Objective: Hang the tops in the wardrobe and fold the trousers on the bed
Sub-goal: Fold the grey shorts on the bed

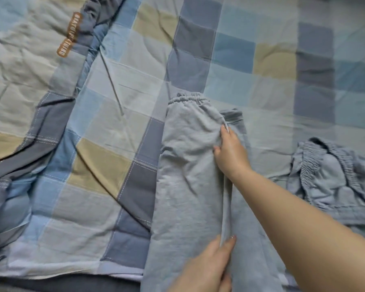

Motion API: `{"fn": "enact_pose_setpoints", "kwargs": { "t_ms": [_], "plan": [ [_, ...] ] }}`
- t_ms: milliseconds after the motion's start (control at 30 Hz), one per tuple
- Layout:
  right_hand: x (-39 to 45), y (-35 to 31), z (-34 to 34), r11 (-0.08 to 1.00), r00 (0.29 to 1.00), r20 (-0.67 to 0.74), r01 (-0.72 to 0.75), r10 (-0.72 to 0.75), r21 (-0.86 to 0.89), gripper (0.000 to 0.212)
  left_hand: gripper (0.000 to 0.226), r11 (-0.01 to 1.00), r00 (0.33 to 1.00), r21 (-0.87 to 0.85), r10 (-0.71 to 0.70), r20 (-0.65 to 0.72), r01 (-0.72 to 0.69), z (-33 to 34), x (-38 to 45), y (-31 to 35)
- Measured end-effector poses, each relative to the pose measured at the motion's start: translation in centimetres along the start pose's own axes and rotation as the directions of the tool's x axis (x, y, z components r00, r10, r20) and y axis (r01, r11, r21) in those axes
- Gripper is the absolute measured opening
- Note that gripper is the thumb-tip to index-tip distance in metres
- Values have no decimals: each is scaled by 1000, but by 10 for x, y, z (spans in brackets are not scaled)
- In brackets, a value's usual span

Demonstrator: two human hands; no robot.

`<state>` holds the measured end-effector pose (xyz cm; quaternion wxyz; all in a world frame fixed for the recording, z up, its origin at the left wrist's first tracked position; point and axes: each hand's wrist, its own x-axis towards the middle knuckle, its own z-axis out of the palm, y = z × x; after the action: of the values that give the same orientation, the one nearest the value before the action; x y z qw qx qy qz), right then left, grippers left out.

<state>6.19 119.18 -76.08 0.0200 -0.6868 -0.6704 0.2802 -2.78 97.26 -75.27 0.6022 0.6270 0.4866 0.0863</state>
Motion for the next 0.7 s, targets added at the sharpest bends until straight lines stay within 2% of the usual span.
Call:
{"fn": "enact_pose_setpoints", "kwargs": {
  "t_ms": [133, 267, 433, 500, 533, 600, 633, 700],
  "plan": [
    [1, 65, -17, 997, 997, 12, -80, 80, 6, 63, 68, 998, 995, 11, 65, -82, -64, 42, 30, 39],
    [-11, 114, -7, 972, 983, 63, -179, 171, 152, 73, 65, 1000, 996, 7, -3, -86, 4, 78, 60, 43],
    [-67, 162, 20, 838, 924, 150, -382, 351, 390, 86, 70, 999, 999, -18, -44, -26, 43, 103, 71, 25],
    [-100, 178, 33, 778, 899, 206, -438, 387, 451, 83, 67, 995, 995, -63, -81, -55, 78, 109, 63, 12],
    [-115, 185, 40, 751, 887, 234, -461, 397, 473, 78, 61, 988, 987, -109, -118, -111, 106, 108, 57, 5],
    [-146, 196, 50, 738, 869, 247, -494, 428, 460, 64, 45, 958, 933, -220, -242, -267, 186, 104, 40, -14],
    [-159, 201, 53, 749, 868, 229, -496, 440, 439, 53, 38, 927, 882, -294, -327, -338, 232, 101, 29, -24],
    [-181, 209, 56, 785, 876, 196, -481, 440, 389, 32, 29, 831, 731, -459, -520, -442, 314, 94, 4, -47]
  ]
}}
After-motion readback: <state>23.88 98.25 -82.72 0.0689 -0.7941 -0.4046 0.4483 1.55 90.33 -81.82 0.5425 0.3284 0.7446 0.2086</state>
